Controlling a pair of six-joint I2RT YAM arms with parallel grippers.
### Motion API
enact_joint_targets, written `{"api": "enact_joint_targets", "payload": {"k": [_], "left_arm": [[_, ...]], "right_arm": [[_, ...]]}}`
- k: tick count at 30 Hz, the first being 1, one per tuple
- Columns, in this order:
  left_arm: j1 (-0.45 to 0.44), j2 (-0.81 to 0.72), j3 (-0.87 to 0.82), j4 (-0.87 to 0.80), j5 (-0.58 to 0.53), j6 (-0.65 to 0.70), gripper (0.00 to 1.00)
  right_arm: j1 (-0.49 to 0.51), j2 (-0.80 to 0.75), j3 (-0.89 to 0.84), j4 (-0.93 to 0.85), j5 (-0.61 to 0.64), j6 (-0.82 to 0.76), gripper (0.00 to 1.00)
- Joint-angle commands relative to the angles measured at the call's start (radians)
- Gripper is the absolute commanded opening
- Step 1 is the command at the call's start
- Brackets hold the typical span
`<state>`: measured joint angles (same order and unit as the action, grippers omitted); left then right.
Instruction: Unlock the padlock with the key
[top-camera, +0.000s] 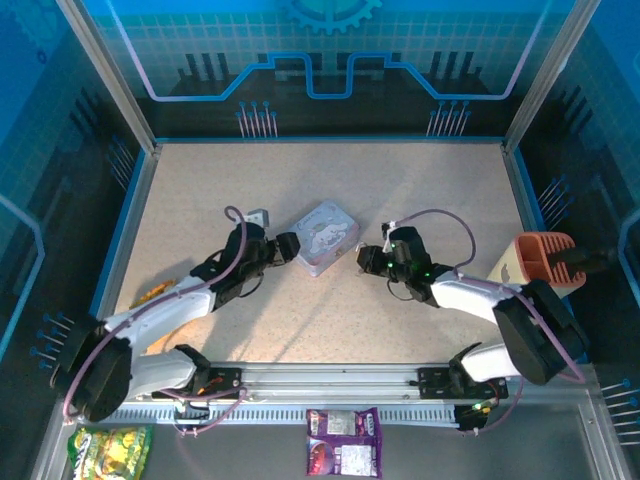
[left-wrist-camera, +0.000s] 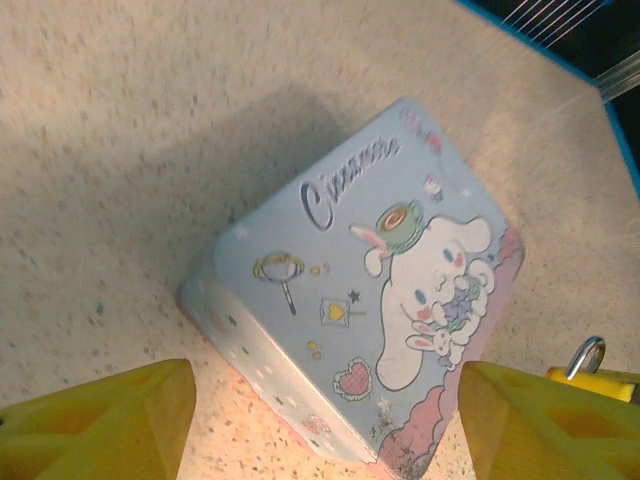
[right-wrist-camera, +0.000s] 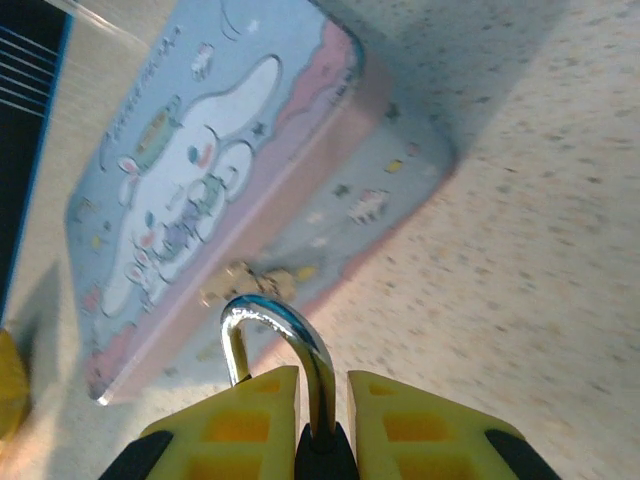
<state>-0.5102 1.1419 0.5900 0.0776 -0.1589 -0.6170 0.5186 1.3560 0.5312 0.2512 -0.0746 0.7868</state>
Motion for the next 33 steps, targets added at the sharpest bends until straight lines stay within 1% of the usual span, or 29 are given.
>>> {"api": "enact_joint_targets", "payload": {"k": [1, 7, 10, 15, 18, 25, 31, 33], "left_arm": [[0.052, -0.089, -0.075, -0.035, 0.0, 0.108, 0.72], [0.098, -0.306, -0.191, -0.035, -0.032, 0.16, 0.76], [0.115, -0.402, -0.231, -0.048, -0.027, 0.173, 0.79], [0.132, -0.531, -0.29, -0.064, -0.076, 0.192, 0.83], [0.155, -0.564, -0.302, -0.074, -0.085, 0.183, 0.85], [0.183, -0.575, -0.295, -0.102, -0.081, 0.186, 0.86], [0.193, -0.574, -0.298, -0.091, -0.081, 0.188, 0.88], [0.196, -0.574, -0.296, -0.091, -0.086, 0.192, 0.88]], "right_arm": [[-0.018, -0.089, 0.036, -0.254, 0.033, -0.183, 0.14], [-0.056, -0.202, 0.072, -0.516, 0.023, -0.323, 0.14], [-0.077, -0.226, 0.072, -0.591, 0.008, -0.352, 0.13], [-0.093, -0.218, 0.075, -0.65, -0.028, -0.35, 0.14], [-0.097, -0.193, 0.081, -0.668, -0.036, -0.348, 0.14], [-0.12, -0.104, 0.112, -0.723, -0.051, -0.365, 0.16], [-0.13, -0.045, 0.12, -0.732, -0.051, -0.376, 0.19], [-0.131, -0.036, 0.12, -0.729, -0.041, -0.373, 0.22]]}}
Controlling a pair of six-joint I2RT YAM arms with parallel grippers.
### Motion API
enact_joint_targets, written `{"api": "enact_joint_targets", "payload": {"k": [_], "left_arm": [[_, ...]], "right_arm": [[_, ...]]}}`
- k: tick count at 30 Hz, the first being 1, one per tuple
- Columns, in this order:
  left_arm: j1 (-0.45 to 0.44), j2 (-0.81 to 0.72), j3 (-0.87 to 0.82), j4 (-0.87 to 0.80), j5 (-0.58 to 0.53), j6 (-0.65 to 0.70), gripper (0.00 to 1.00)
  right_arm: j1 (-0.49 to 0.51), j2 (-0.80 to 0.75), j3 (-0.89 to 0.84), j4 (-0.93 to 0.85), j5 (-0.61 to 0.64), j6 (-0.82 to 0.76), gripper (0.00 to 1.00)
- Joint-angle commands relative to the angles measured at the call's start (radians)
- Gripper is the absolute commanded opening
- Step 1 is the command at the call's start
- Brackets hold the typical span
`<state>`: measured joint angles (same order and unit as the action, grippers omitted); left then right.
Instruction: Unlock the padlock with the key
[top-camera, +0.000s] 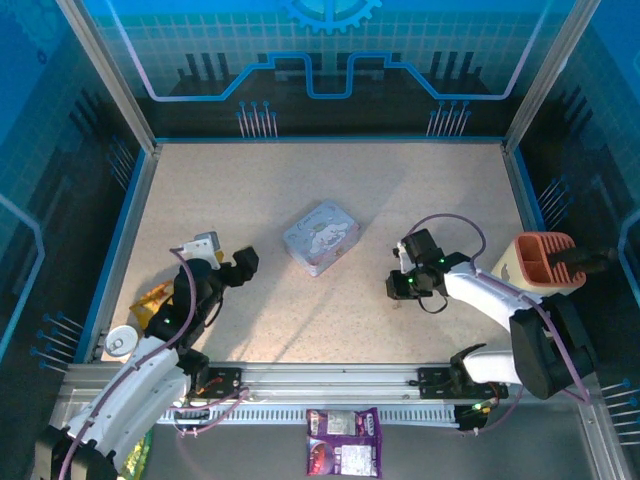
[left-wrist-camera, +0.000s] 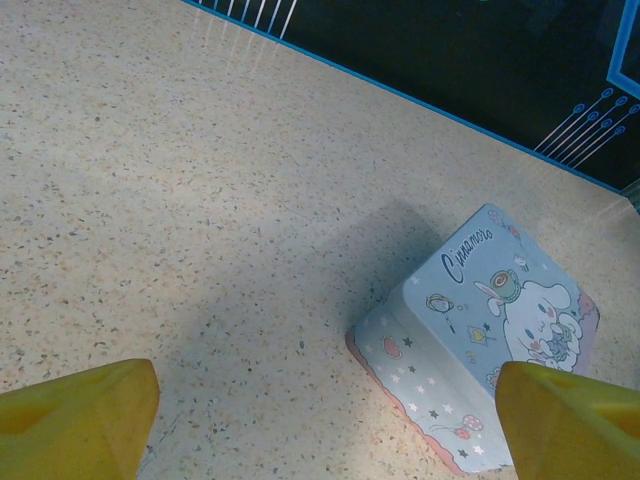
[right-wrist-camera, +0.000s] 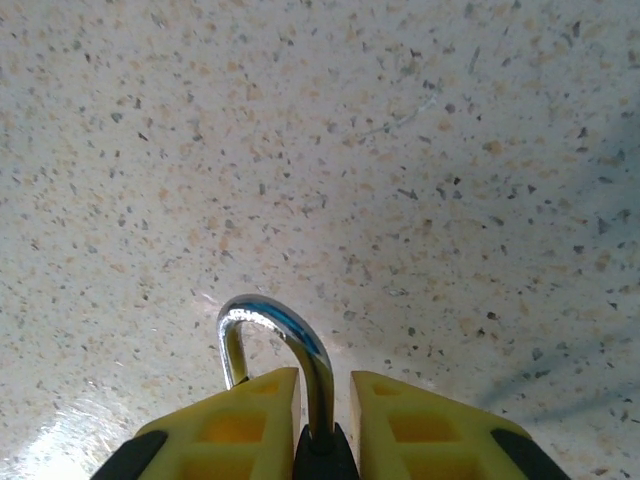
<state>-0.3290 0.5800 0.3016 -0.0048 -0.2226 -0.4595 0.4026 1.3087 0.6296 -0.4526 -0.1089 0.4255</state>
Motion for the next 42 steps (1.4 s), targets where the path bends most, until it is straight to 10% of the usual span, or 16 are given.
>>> {"api": "enact_joint_targets", "payload": {"k": [1, 9, 22, 31, 42], "left_arm": [[0.015, -0.012, -0.008, -0.007, -0.024, 0.035, 0.89], [0.026, -0.007, -0.003, 0.001, -0.053, 0.043, 0.92], [0.03, 0.043, 0.043, 0.087, -0.356, 0.193, 0.99], [0.048, 0.351, 0.013, 0.472, -0.588, 0.456, 0.99], [0.199, 0.549, -0.028, 0.593, -0.324, 0.442, 0.99]], "right_arm": [[-0.016, 0.013, 0.021, -0.027, -0.003, -0.012, 0.24], [-0.032, -0.015, 0.048, -0.083, 0.035, -0.043, 0.5], [-0.048, -0.3, 0.103, -0.014, 0.174, -0.164, 0.54], [-0.09, -0.384, -0.088, 0.542, 0.333, -0.397, 0.64], [-0.184, -0.176, -0.341, 1.123, 0.327, -0.572, 0.72]]}}
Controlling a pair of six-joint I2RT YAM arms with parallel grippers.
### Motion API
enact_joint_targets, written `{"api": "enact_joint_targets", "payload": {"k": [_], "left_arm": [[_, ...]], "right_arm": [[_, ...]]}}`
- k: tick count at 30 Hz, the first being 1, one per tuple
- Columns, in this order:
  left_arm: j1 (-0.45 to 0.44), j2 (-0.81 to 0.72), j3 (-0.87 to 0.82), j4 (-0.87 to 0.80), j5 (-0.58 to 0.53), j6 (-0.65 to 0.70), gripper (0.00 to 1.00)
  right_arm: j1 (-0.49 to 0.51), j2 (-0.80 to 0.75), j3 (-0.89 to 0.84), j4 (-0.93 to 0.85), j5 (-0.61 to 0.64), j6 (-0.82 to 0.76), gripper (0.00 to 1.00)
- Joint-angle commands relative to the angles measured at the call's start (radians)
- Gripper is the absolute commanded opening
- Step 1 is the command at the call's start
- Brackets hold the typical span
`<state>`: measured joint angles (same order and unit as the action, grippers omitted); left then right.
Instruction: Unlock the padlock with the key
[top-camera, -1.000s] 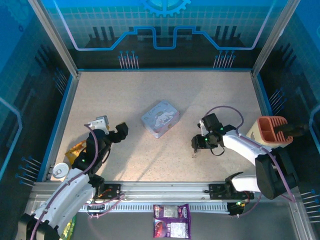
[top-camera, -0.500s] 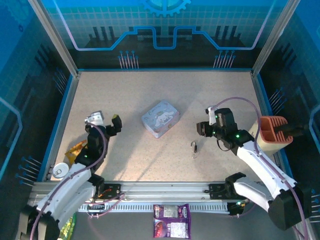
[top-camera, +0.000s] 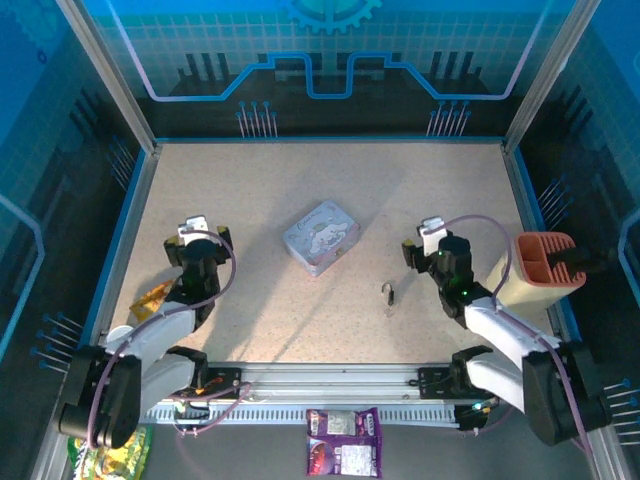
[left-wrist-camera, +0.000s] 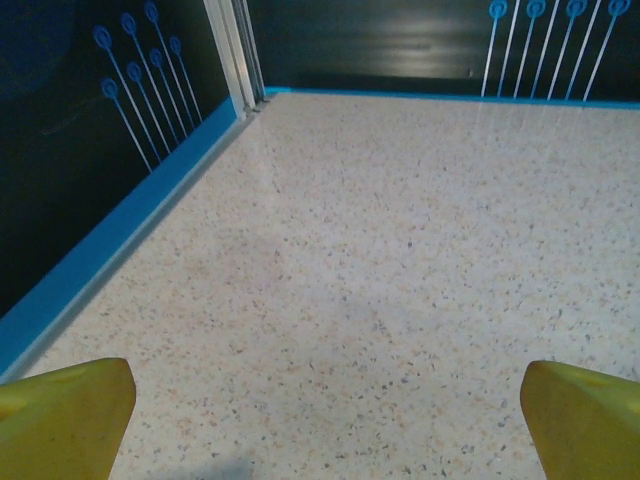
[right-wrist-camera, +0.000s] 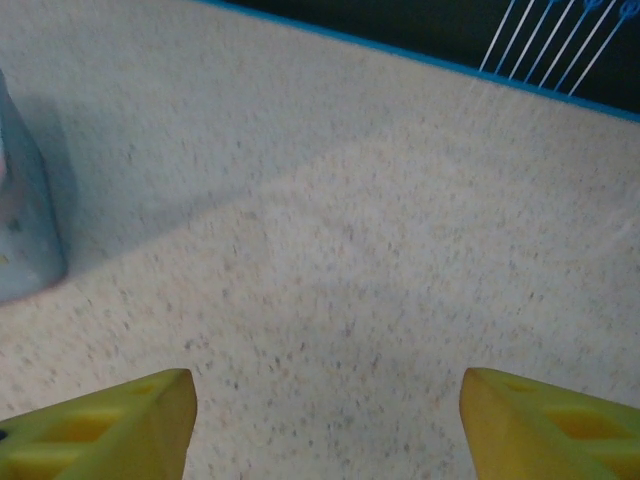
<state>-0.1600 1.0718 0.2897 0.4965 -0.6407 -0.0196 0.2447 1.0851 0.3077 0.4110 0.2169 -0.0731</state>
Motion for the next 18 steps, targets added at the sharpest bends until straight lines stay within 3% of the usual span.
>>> {"api": "enact_joint_targets", "payload": {"k": [1, 6, 9, 11, 14, 18], "left_arm": [[0.04, 0.088, -0.016, 0.126, 0.126, 0.003, 0.99], [0.055, 0.208, 0.003, 0.279, 0.249, 0.084, 0.99], [0.085, 0.244, -0.001, 0.353, 0.358, 0.089, 0.99], [0.092, 0.25, 0.022, 0.311, 0.4, 0.085, 0.99], [0.098, 0.281, 0.0, 0.408, 0.496, 0.066, 0.99], [0.1, 0.434, -0.05, 0.66, 0.536, 0.078, 0.99]], "right_arm": [[-0.037, 0.07, -0.013, 0.261, -0.012, -0.074, 0.72], [-0.093, 0.231, -0.024, 0.473, -0.083, -0.039, 0.75], [-0.152, 0.328, -0.008, 0.559, -0.177, 0.019, 0.76], [-0.163, 0.395, -0.019, 0.637, -0.187, 0.025, 0.76], [-0.167, 0.462, -0.023, 0.71, -0.219, 0.023, 0.76], [-0.186, 0.455, 0.025, 0.605, -0.242, 0.034, 0.79]]}}
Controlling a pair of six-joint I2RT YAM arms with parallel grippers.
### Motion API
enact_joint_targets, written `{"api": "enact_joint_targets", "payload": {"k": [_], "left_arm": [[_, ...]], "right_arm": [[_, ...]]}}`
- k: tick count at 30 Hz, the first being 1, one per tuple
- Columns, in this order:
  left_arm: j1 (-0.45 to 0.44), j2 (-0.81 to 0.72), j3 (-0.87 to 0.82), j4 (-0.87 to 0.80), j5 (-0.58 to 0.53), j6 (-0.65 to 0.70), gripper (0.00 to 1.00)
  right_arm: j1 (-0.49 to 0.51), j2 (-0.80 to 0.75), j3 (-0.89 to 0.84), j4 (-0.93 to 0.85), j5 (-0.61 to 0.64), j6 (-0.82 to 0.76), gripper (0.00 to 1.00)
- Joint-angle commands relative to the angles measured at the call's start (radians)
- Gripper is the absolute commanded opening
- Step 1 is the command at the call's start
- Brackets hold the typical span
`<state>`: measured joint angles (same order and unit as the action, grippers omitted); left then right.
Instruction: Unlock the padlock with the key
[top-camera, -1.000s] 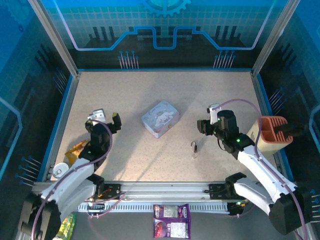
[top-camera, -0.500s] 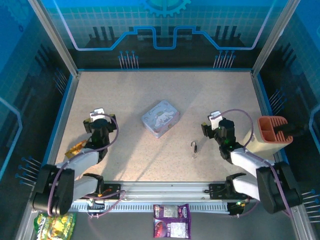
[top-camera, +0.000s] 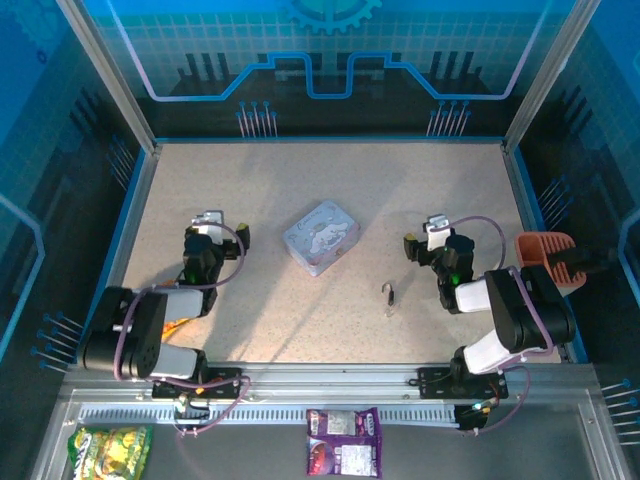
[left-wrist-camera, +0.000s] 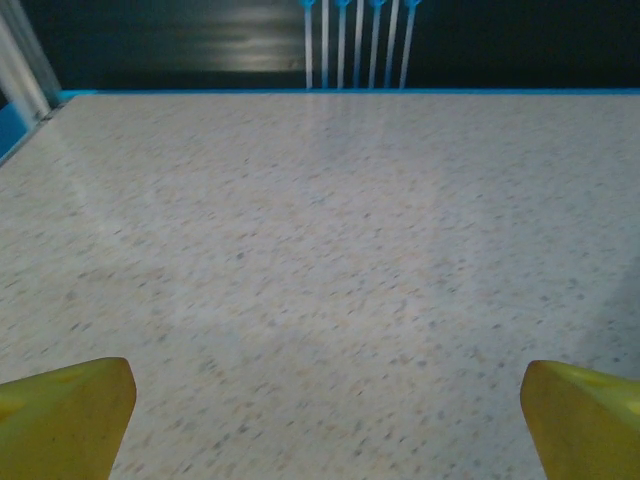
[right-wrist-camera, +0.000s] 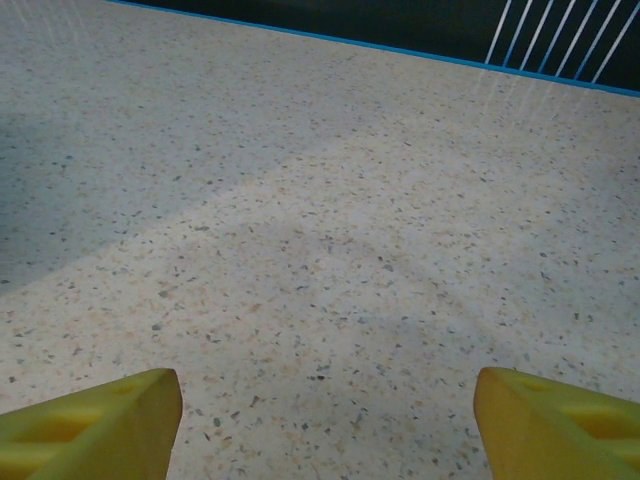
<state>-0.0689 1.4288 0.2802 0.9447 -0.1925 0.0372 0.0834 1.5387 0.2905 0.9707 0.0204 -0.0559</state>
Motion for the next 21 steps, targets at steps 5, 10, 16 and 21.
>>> {"api": "enact_joint_targets", "payload": {"k": [5, 10, 16, 21], "left_arm": [[0.015, 0.134, 0.034, 0.131, 0.044, 0.004, 0.99], [0.057, 0.13, 0.097, -0.007, 0.061, -0.046, 0.99], [0.057, 0.129, 0.096, -0.004, 0.06, -0.047, 0.99], [0.057, 0.13, 0.097, -0.003, 0.06, -0.046, 0.99]], "right_arm": [[-0.044, 0.003, 0.102, -0.065, -0.075, 0.033, 1.0], [-0.051, 0.003, 0.108, -0.077, -0.044, 0.052, 1.0], [-0.04, 0.003, 0.109, -0.078, -0.01, 0.051, 1.0], [-0.036, 0.003, 0.11, -0.081, -0.005, 0.045, 1.0]]}}
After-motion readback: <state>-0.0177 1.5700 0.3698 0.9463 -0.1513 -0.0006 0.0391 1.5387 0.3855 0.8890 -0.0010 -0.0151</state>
